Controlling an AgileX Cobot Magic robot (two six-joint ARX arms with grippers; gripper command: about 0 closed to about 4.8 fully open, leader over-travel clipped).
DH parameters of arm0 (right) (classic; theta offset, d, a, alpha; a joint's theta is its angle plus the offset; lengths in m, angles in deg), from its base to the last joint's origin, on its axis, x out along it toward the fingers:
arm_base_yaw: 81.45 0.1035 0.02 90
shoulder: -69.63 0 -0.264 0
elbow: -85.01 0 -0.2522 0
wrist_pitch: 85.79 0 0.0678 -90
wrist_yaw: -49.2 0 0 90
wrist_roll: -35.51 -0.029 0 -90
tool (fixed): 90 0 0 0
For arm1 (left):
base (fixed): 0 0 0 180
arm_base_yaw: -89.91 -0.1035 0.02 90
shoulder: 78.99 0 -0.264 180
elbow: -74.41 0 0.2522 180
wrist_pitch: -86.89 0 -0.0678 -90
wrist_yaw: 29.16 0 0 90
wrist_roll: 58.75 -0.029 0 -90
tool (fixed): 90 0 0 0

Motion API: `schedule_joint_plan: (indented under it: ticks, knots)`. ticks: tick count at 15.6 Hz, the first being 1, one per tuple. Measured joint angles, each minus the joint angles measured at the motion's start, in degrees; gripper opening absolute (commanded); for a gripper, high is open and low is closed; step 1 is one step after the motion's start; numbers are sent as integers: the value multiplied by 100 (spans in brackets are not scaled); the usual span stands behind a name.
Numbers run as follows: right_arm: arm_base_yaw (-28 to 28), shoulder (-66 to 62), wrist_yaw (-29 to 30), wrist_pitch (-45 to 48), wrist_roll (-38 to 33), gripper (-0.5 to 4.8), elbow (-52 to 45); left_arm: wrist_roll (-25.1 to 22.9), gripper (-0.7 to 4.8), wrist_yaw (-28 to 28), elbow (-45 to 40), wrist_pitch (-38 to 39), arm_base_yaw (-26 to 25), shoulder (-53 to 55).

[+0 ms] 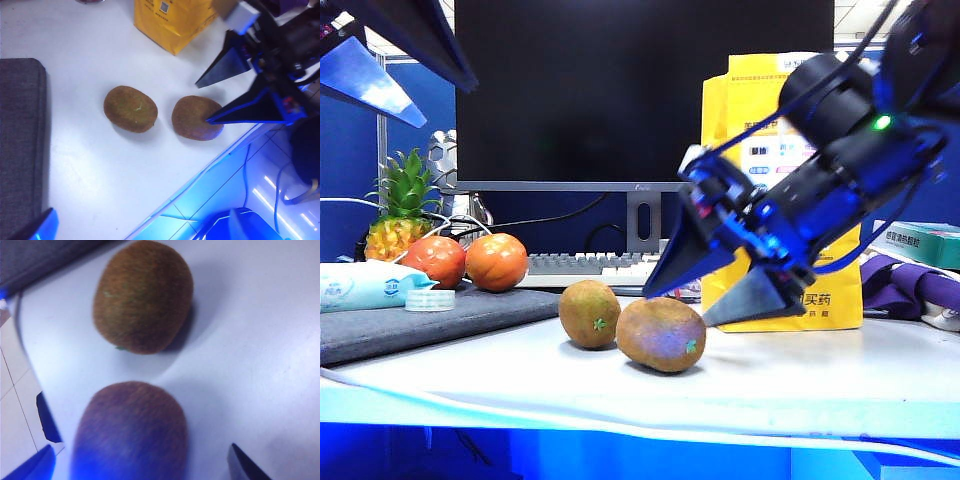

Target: Pick up the kiwifruit and throw it into the yellow paper bag.

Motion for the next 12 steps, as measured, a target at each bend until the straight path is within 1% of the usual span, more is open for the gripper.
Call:
schedule_joint_plan:
  ticks: [2,3,4,5,7,8,11,12]
  knots:
    - [50,-205,-20,13,0,479,61,0,479,-2,0,-9,0,0]
    - [57,-293,-26,2,-4,224,61,2,479,0,0,-35,0,-2]
    - [55,-302,-39,-4,-13,105,61,2,479,-2,0,-35,0,0]
    - [52,-302,-39,4,-20,84,63,0,479,-2,0,-39,0,0]
    - [55,-302,26,61,-13,72,125,0,479,-2,0,-46,0,0]
    - [52,-289,98,9,-17,51,214,0,479,-2,0,-76,0,0]
    - [52,424,129,-986,175,51,879,2,479,-2,0,-603,0,-7]
    - [55,960,-164,-1659,474,51,1276,13,479,-4,0,-918,0,-70]
